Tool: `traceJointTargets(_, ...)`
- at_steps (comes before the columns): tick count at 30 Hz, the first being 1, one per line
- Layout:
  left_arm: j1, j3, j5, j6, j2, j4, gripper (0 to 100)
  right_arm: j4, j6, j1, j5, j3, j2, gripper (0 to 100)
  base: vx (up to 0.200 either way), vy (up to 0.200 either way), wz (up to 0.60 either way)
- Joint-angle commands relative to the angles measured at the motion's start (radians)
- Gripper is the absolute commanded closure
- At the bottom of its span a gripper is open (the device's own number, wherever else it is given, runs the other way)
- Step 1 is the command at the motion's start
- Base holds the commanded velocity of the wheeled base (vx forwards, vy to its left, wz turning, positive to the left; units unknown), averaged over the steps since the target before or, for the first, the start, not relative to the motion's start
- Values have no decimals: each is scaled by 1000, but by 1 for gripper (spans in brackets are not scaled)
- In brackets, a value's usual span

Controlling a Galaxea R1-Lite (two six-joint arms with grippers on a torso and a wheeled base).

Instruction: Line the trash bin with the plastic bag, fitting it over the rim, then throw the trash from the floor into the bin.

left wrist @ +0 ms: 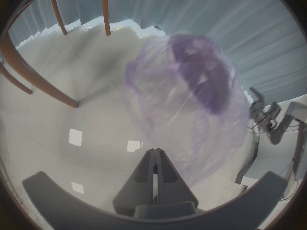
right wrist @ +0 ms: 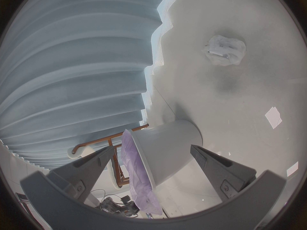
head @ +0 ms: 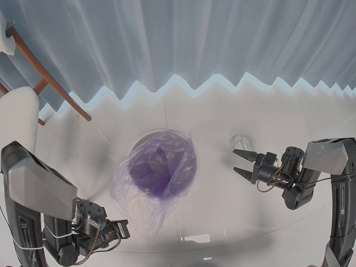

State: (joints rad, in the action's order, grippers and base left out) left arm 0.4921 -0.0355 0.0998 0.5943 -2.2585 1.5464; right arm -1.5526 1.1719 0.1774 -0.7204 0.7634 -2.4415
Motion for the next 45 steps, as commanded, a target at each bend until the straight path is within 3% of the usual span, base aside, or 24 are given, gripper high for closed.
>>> traceJointTargets(1,48,23,-23,25,395,-2,100,-18,-1,0,-1,1,-7,0,0,0,0)
traceJointTargets(10,26,-86,-63,-156,458,-3,100,-18,-3,0,-1,2,-7,0,0,0,0)
traceJointTargets(11,31,-92,-61,-177,456,-5,0,-18,-3,0,-1,2,-7,0,0,0,0)
traceJointTargets(18,-17,-213,-37,-329,372,-6,0,-18,-3,0,-1,2,-7,0,0,0,0)
traceJointTargets(19,-33,-251,-14,-432,338,-5,0,-18,-3,0,-1,2,-8,0,0,0,0)
traceJointTargets(26,-20,-333,26,-614,272,-58,0,-18,-3,0,-1,2,-8,0,0,0,0)
traceJointTargets(27,-27,-373,29,-676,240,-77,0,-18,-3,2,-1,2,-8,0,0,0,0)
traceJointTargets(45,-35,-535,47,-738,28,-69,0,-18,-3,2,-1,7,-11,0,0,0,0)
